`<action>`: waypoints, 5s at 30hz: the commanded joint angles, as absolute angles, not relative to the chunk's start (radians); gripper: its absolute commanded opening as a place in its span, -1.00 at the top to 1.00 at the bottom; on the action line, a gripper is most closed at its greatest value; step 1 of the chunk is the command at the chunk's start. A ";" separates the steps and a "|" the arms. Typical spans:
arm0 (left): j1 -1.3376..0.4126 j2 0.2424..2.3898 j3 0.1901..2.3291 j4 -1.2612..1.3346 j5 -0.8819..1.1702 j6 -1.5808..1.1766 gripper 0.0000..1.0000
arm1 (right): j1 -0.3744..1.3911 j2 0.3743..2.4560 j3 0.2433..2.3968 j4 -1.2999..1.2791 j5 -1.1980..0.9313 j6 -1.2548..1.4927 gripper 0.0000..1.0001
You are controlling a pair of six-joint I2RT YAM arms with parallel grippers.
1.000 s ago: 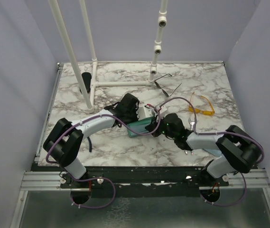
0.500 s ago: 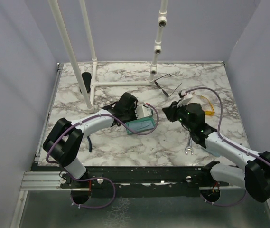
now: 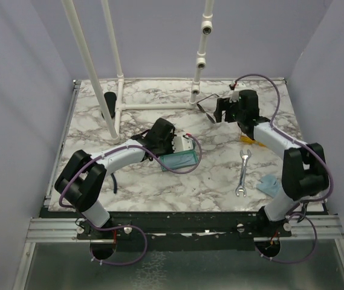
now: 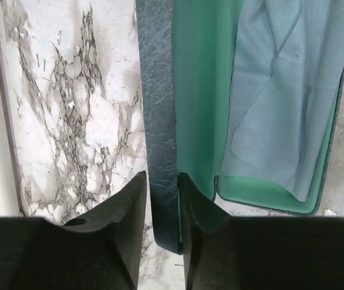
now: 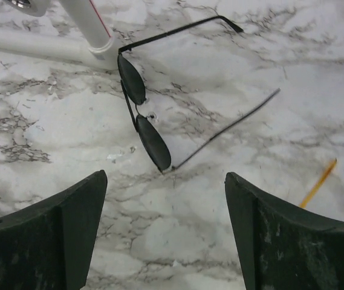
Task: Organize the sunglasses
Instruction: Place the sunglasses case at the center of the board, then fold the sunglasses at the center of the board.
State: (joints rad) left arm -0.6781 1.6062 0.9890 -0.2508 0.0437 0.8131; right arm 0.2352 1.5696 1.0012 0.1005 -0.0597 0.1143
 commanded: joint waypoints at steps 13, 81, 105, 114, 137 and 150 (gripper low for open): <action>-0.672 1.618 1.036 -0.345 0.093 0.811 0.00 | 0.242 2.099 1.555 -0.286 -0.256 -0.297 -0.32; -0.456 1.208 1.564 -1.103 0.659 0.764 -0.98 | 0.351 1.125 1.048 -0.256 -0.898 -0.285 0.99; -0.475 0.909 1.278 0.130 1.055 -0.272 -0.44 | 0.684 1.054 0.935 0.894 -0.942 0.329 0.99; -0.503 0.878 1.245 0.133 1.075 -0.214 -0.13 | 0.712 1.127 0.971 0.936 -0.896 0.338 0.99; -0.518 0.922 1.272 0.194 0.993 -0.224 0.21 | 0.730 1.132 0.975 0.879 -0.919 0.295 0.99; -0.518 0.919 1.259 0.208 1.025 -0.241 1.00 | 0.732 1.172 0.995 0.809 -0.928 0.271 0.99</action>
